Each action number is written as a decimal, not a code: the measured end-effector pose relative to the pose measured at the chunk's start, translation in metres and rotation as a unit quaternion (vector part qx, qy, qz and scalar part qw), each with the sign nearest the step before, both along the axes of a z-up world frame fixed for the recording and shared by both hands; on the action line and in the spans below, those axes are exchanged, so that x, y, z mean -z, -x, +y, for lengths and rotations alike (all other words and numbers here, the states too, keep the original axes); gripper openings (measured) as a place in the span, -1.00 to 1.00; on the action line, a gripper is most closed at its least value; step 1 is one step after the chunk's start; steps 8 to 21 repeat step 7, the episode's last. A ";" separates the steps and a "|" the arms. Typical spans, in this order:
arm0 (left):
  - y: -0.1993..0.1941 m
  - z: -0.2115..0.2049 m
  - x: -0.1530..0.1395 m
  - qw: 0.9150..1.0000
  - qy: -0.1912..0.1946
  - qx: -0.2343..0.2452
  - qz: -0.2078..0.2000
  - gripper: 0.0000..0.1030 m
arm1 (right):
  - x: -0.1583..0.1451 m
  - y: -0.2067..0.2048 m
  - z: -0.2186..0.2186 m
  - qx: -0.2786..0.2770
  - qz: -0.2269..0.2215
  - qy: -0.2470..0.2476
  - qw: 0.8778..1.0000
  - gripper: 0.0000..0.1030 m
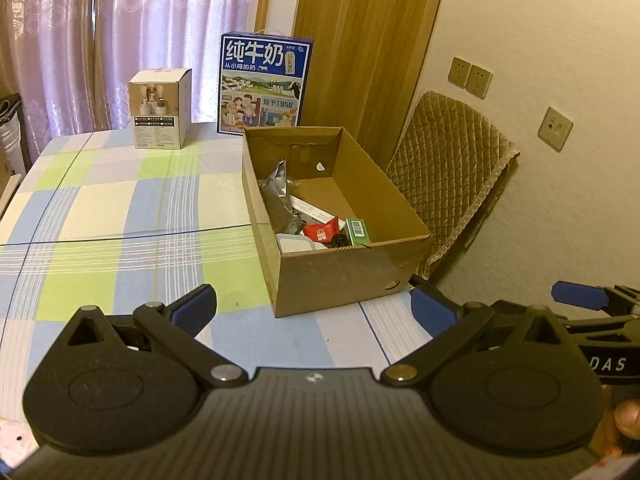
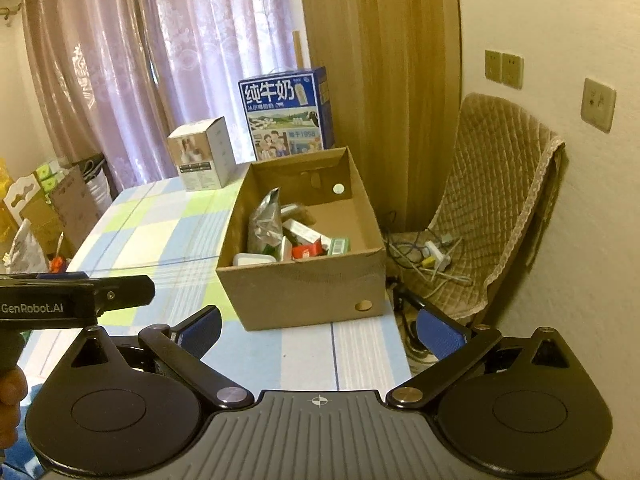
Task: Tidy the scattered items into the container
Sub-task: 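Withdraw both open tools from the box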
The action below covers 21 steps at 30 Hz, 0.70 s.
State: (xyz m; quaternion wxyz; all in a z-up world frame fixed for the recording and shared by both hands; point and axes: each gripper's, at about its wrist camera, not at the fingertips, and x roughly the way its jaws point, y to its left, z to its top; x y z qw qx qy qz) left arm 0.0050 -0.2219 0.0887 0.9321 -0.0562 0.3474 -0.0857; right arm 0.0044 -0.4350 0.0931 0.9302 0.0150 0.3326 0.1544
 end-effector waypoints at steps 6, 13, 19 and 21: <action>0.003 0.001 -0.002 1.000 0.007 0.002 -0.008 0.98 | 0.001 0.002 0.002 -0.002 0.002 0.003 1.000 0.96; 0.004 0.002 -0.002 1.000 0.009 0.003 -0.012 0.98 | 0.002 0.002 0.003 -0.002 0.003 0.004 1.000 0.96; 0.004 0.002 -0.002 1.000 0.009 0.003 -0.012 0.98 | 0.002 0.002 0.003 -0.002 0.003 0.004 1.000 0.96; 0.004 0.002 -0.002 1.000 0.009 0.003 -0.012 0.98 | 0.002 0.002 0.003 -0.002 0.003 0.004 1.000 0.96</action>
